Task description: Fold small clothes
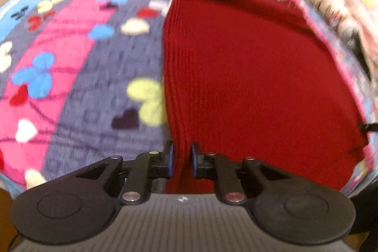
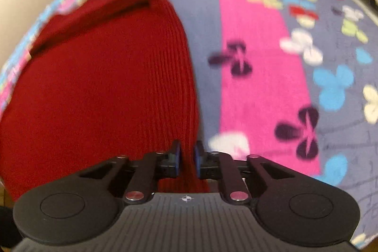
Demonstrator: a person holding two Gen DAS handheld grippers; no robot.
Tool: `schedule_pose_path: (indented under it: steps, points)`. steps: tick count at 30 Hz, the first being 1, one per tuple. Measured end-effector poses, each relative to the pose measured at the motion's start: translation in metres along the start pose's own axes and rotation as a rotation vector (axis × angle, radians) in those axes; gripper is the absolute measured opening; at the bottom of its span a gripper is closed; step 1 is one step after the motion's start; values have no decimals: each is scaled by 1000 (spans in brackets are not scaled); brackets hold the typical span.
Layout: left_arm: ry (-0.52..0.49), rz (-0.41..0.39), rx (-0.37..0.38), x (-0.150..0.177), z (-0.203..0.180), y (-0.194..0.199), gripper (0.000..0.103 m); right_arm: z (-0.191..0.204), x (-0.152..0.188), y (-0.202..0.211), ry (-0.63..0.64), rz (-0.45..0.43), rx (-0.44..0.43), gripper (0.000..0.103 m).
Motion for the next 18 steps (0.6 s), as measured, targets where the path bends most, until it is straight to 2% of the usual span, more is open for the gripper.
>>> schedule_pose_path:
  steps: [5, 10, 14, 15, 16, 18]
  points:
    - [28, 1, 11, 2, 6, 1, 22, 3, 0, 2, 10, 5, 11, 22]
    - [23, -4, 8, 4, 6, 5, 23, 3, 0, 4, 34, 5, 43, 36]
    - [-6, 2, 5, 4, 0, 0, 23, 5, 1, 1, 66, 7, 55, 37]
    - [-18, 0, 0, 4, -2, 0, 23, 7, 2, 1, 69, 8, 50, 34]
    - [-25, -2, -3, 4, -2, 0, 22, 7, 2, 1, 73, 8, 42, 24]
    - [-40, -14, -5, 4, -3, 2, 13, 10, 2, 3, 79, 4, 20, 14]
Point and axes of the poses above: each gripper's, at about its wrist camera, not at the fingertips, and y roughly against the way its jaws point, z to its left, x to its underside, the point moved 3 cm from there along -y, roughly the way its jaws point, and after that the axes turned 5 degrees about -y, right-handed, at the moved point
